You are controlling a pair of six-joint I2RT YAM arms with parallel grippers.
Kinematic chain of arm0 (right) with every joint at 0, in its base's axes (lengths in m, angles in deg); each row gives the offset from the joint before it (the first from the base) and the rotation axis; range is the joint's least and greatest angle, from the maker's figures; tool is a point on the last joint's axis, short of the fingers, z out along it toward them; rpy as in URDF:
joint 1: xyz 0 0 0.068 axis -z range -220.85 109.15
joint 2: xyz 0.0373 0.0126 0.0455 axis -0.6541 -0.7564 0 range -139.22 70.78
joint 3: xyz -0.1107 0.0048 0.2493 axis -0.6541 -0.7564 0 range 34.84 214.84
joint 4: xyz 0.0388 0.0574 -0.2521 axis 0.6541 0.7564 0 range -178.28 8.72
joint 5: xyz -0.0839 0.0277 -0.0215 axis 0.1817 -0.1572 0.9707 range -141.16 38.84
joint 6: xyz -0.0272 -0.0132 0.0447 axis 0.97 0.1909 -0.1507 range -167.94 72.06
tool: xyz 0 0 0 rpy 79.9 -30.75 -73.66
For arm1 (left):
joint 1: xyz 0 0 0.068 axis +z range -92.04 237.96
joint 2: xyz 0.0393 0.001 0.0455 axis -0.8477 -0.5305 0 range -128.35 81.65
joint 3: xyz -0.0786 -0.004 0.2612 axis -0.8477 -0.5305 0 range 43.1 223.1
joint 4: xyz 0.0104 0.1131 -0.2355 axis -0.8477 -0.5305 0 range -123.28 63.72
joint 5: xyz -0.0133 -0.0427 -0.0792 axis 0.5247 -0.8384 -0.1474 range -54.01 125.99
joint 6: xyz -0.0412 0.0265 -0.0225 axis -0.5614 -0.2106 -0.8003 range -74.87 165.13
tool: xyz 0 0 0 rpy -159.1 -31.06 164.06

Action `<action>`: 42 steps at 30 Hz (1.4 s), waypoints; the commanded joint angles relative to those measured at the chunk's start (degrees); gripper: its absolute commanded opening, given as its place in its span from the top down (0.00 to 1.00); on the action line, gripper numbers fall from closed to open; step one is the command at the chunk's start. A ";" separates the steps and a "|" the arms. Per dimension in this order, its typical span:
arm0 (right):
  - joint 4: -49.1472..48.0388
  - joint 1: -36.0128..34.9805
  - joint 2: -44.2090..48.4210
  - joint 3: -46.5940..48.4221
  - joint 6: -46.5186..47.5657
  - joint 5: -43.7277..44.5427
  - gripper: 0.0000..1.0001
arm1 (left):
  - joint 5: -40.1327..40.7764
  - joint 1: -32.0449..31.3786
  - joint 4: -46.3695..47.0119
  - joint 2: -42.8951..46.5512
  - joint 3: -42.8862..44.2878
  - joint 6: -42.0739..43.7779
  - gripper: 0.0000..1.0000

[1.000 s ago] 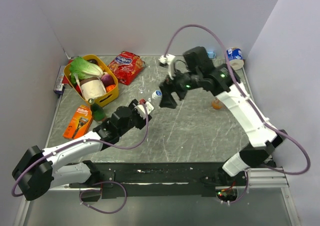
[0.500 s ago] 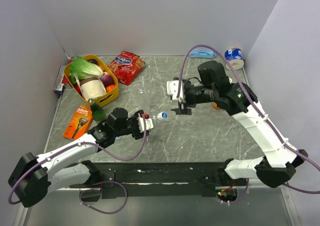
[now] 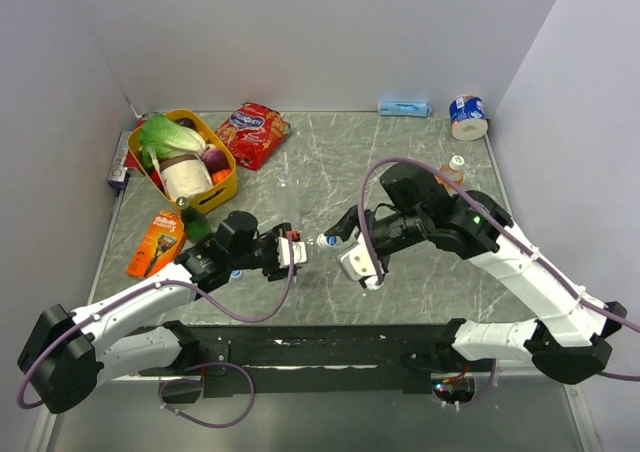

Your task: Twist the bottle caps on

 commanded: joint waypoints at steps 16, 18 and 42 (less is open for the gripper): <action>-6.07 -1.24 -3.48 -0.50 -2.50 3.43 0.50 | -2.95 0.27 0.45 0.24 3.58 3.33 0.99; -6.25 -1.24 -3.92 -0.41 -3.65 3.61 0.55 | -2.78 0.27 0.71 0.24 3.58 3.25 0.99; 6.50 15.89 -36.79 21.21 -83.16 -9.63 1.00 | 34.39 -1.66 17.60 -4.41 7.62 -14.43 0.99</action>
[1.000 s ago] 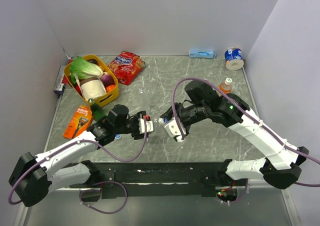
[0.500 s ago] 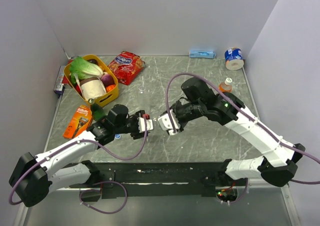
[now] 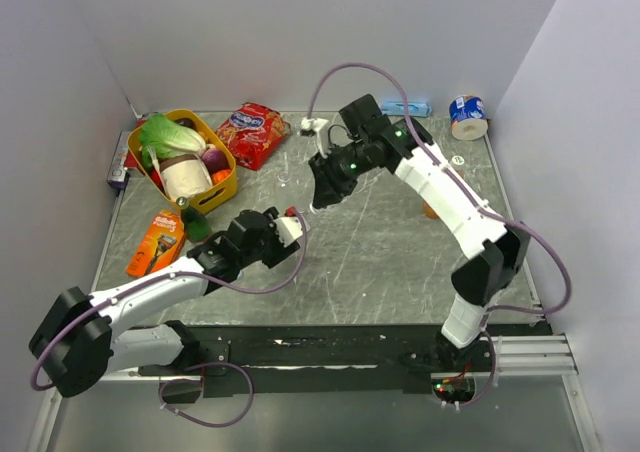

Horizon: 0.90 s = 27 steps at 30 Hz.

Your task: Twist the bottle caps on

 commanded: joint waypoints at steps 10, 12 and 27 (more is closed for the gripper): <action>1.97 15.53 -4.10 11.32 -13.27 -29.48 0.29 | -1.83 -1.23 3.87 2.01 3.63 2.36 0.99; 5.58 15.81 -1.73 11.60 -2.09 -26.13 0.30 | -6.59 -1.05 0.96 3.07 3.28 5.16 0.99; -21.04 -0.70 39.50 -37.79 58.69 -6.69 0.34 | -29.63 1.06 -20.66 0.62 12.06 27.22 0.99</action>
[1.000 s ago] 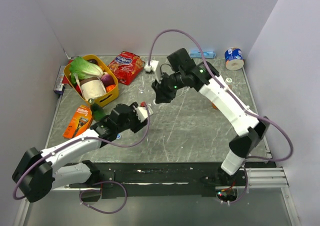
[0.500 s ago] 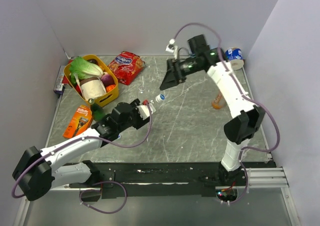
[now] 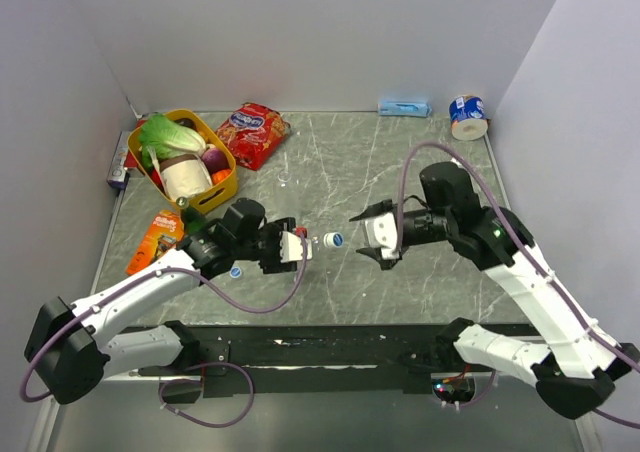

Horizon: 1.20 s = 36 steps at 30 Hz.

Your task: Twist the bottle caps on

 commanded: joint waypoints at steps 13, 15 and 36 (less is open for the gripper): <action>-4.38 -8.21 -0.70 -1.55 17.94 5.09 0.39 | -6.89 0.47 -6.56 -3.47 7.80 7.55 0.99; -2.27 -8.30 -0.53 -1.20 19.61 4.74 0.41 | -6.80 0.47 -6.21 -3.20 7.63 7.20 0.99; -0.41 -12.17 -1.23 -0.49 19.98 5.09 0.55 | -6.45 0.56 -4.81 -3.47 8.06 7.02 0.99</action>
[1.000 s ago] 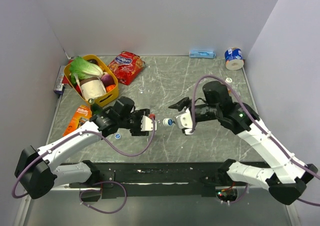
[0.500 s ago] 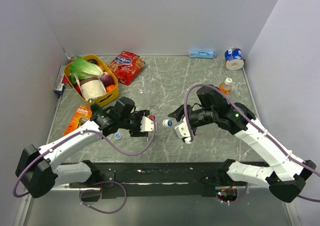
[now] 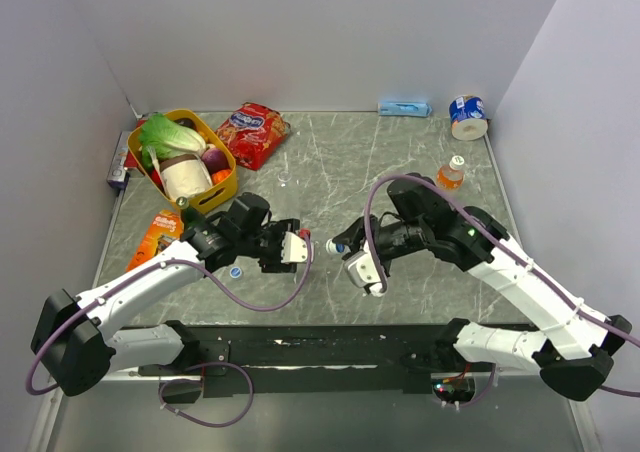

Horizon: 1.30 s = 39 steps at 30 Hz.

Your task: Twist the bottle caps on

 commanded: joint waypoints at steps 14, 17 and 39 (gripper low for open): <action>-2.46 4.36 -22.60 24.76 -77.64 17.23 1.00 | 40.13 -4.29 39.91 6.67 -3.77 -20.63 0.99; -4.57 13.94 -29.05 23.87 -100.25 -13.63 1.00 | 49.21 -6.66 41.52 4.13 -3.16 -15.81 0.99; -9.61 17.96 -0.64 7.97 -24.13 -4.90 0.00 | 7.24 -2.45 -7.75 5.53 5.70 2.20 0.99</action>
